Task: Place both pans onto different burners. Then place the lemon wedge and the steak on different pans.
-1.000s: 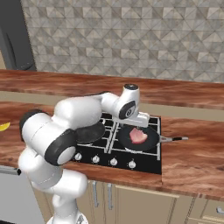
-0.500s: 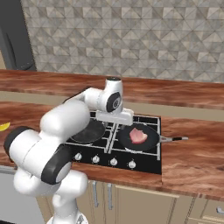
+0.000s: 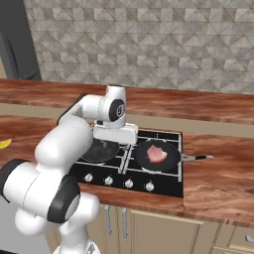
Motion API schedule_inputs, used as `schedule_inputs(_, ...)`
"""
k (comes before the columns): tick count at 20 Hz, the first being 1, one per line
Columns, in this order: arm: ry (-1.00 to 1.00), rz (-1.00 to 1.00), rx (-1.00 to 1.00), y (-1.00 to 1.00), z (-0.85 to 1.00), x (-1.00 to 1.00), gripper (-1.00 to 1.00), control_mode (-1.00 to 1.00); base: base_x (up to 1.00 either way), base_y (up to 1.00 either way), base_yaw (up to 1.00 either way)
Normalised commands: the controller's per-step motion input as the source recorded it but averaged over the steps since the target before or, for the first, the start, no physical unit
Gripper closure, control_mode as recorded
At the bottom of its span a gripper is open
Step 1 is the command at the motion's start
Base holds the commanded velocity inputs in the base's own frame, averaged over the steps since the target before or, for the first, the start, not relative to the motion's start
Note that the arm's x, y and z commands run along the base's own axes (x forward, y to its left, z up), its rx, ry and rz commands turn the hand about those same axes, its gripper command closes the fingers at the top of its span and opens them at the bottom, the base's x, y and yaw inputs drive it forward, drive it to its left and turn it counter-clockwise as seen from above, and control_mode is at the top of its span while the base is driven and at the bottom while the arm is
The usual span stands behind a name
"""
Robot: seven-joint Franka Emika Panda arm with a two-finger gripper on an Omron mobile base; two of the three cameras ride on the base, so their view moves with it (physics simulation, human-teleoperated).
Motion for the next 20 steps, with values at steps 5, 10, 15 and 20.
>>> schedule_inputs(5, 0.09, 0.0, 0.02, 0.37, 0.02, -0.34, -1.0, -1.0, 0.0, 0.0, 0.0)
schedule_inputs(10, 0.03, 0.0, 0.03, 0.42, 0.02, -0.23, -1.0, -1.0, 0.0, 0.0, 0.0)
schedule_inputs(15, 0.0, 0.0, 0.01, 0.38, 0.0, -0.2, -1.0, -1.0, 0.0, 0.0, 0.0)
schedule_inputs(20, 0.0, 0.02, 0.0, 0.24, 0.0, -0.02, -1.0, -1.0, 0.0, 0.0, 0.0)
